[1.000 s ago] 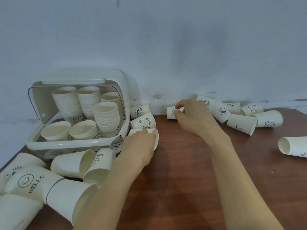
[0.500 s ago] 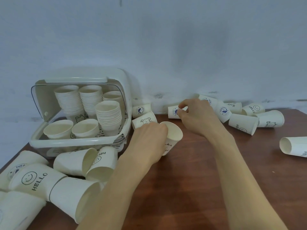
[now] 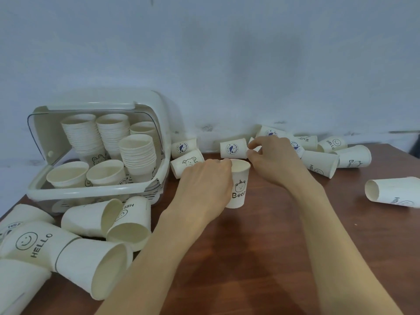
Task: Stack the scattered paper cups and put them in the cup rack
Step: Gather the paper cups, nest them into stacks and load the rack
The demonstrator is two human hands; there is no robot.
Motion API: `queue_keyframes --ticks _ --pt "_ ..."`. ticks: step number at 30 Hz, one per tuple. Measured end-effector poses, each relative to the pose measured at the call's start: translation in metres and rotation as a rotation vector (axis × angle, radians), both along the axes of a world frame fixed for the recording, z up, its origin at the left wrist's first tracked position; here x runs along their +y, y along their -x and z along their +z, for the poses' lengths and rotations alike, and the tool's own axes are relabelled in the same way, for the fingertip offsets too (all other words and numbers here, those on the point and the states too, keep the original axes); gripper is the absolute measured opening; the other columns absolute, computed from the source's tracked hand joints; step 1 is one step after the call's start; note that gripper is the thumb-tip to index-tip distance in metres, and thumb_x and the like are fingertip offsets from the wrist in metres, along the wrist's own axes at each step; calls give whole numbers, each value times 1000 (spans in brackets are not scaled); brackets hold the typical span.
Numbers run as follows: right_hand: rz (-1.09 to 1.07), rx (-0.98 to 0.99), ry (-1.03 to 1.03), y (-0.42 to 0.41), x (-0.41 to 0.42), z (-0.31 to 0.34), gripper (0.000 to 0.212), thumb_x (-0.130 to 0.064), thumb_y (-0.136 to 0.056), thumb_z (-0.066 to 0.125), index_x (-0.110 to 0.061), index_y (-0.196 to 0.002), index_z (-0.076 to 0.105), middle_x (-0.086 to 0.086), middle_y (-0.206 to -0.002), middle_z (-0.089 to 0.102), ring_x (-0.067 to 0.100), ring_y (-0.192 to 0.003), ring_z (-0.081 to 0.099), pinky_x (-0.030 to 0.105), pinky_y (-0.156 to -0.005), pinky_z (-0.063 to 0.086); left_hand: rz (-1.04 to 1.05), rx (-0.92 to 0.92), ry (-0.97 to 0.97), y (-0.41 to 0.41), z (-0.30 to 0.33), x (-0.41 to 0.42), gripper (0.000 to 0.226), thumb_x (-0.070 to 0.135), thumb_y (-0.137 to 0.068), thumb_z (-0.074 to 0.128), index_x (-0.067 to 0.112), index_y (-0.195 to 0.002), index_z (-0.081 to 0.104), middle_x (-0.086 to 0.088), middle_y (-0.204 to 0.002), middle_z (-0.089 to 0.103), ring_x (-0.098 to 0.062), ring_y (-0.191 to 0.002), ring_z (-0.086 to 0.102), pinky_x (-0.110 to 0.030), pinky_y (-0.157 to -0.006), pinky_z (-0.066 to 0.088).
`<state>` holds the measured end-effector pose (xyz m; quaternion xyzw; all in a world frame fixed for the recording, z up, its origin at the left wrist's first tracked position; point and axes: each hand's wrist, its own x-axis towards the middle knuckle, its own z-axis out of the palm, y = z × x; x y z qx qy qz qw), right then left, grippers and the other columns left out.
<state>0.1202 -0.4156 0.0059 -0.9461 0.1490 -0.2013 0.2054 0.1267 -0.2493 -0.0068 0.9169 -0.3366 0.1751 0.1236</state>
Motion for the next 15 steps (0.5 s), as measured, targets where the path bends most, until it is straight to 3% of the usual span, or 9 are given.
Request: queue_keyframes --ticks 9,15 --pt "-118 65 -7 40 -72 -11 25 -19 -91 52 -13 -109 68 11 -105 68 29 -107 57 37 -89 47 -80 28 150 22 -1 -38 20 32 -100 32 21 -93 48 5 -93 60 -25 -88 57 -40 -72 45" --pt "-297 81 -89 68 -137 -20 37 -21 -90 50 -17 -124 61 13 -120 63 32 -112 55 40 -92 48 -114 190 253 26 -12 -96 17 33 -95 41 26 -90 56 6 -84 64 -25 -82 58 -38 -70 45"
